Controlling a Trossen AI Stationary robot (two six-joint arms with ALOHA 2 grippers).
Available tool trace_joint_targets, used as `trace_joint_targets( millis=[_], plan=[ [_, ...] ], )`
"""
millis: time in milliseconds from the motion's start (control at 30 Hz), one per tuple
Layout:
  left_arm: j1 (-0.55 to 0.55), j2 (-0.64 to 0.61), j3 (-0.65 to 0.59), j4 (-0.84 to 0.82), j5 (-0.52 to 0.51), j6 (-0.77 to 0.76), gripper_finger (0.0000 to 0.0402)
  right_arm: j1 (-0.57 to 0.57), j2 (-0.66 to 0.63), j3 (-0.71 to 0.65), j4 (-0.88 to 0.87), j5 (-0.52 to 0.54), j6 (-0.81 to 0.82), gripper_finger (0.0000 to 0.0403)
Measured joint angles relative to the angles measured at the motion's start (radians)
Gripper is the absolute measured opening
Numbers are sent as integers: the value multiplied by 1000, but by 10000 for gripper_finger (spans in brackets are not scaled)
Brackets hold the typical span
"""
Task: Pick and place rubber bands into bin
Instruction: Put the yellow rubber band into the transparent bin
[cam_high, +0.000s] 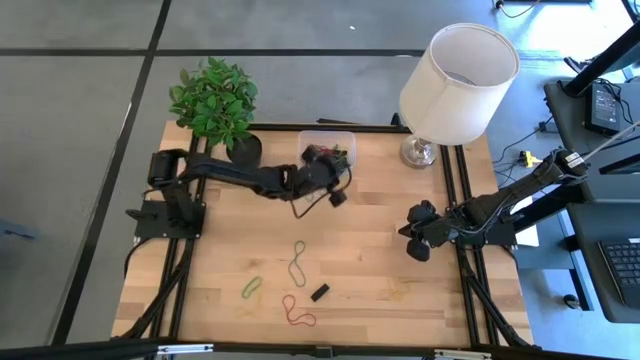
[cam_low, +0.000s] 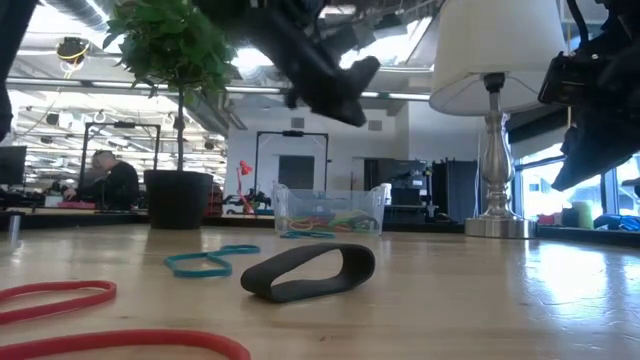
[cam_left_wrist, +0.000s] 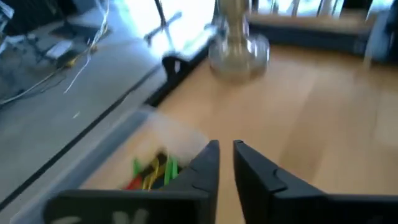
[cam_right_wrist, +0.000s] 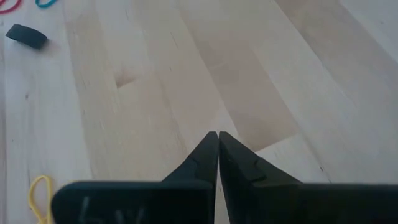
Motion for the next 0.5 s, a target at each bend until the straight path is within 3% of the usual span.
trace_joint_targets(
  millis=[167, 500],
  plan=[
    [-125, -28, 87, -341, -111, -146, 5, 0, 0, 0, 4, 0, -24, 17],
    [-262, -27, 114, -595, -61, -476, 20, 0, 0, 0, 13, 0, -23, 17]
  ],
)
